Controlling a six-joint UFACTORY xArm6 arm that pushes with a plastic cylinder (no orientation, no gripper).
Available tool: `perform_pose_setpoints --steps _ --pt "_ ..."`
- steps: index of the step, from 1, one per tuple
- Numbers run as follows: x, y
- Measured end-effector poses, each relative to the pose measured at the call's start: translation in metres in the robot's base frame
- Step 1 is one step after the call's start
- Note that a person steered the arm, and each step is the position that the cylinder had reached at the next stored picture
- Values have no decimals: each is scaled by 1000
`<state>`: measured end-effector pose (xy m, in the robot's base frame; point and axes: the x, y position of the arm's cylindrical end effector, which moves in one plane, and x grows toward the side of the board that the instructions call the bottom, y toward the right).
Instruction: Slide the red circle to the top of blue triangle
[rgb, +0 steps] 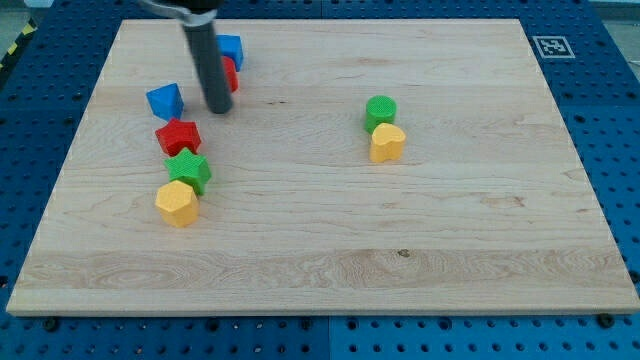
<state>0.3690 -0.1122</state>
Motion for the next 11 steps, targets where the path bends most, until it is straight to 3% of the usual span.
perform_pose_setpoints --steps 1,2,11 --pt "-10 42" --pt "-39 49" --pt "-51 -37"
